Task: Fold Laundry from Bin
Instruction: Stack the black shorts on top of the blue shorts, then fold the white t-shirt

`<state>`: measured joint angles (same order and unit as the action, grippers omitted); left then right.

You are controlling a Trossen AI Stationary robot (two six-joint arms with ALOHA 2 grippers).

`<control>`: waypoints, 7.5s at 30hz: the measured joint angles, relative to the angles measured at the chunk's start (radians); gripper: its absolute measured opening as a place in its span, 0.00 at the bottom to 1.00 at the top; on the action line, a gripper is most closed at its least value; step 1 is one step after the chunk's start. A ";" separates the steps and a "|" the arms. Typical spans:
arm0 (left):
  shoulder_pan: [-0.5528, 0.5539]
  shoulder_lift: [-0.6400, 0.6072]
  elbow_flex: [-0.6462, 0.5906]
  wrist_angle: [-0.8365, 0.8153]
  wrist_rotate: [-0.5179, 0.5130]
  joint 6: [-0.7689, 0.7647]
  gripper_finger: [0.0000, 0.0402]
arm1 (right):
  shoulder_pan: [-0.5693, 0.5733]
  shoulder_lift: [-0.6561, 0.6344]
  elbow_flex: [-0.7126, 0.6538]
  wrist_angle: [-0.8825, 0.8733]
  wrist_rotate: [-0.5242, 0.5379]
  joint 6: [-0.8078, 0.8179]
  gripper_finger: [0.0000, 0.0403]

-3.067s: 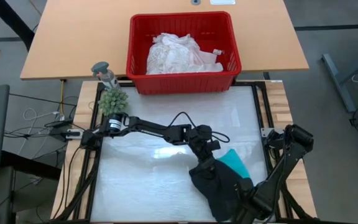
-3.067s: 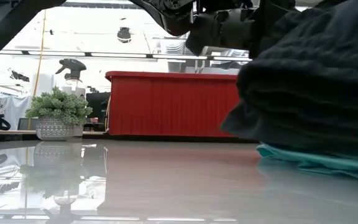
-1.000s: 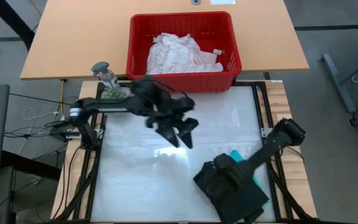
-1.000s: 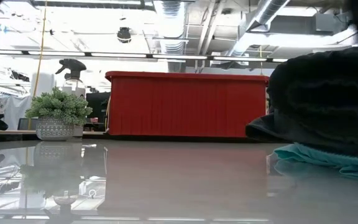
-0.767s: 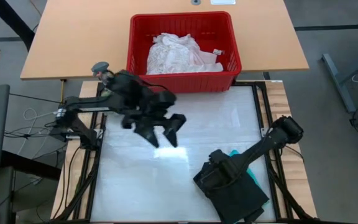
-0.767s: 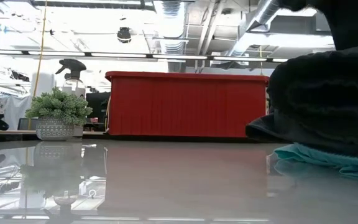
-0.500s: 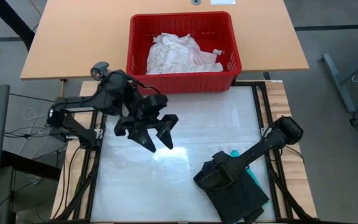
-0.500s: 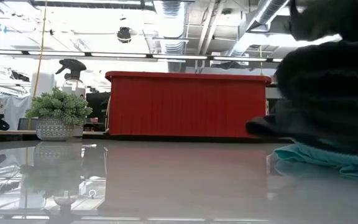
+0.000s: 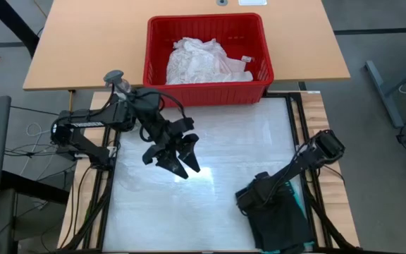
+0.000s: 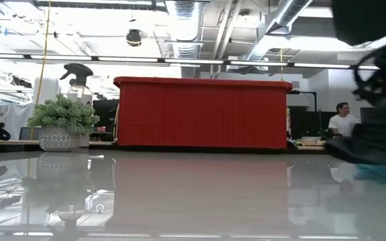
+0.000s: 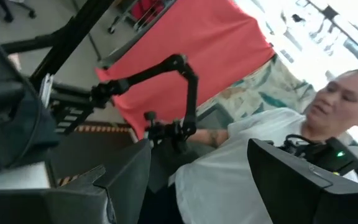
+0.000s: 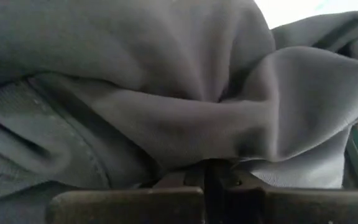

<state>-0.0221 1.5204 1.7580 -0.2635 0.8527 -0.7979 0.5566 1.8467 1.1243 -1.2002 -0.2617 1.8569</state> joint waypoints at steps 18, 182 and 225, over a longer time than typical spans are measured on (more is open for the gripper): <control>-0.002 0.000 0.000 -0.226 -0.096 0.162 0.64 | -0.005 -0.310 -0.064 -0.175 0.157 0.207 0.14; 0.533 -0.410 0.002 -0.772 -0.552 0.494 0.64 | -0.752 0.155 0.947 -0.035 -0.548 -2.226 0.36; 0.046 -0.358 -0.697 -0.125 -0.520 0.411 0.64 | 0.070 0.012 0.520 0.022 0.309 -1.298 0.61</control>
<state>0.0238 1.1622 1.0611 -0.3885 0.3326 -0.3873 0.6262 1.8585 1.6447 -1.1785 0.0477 0.5590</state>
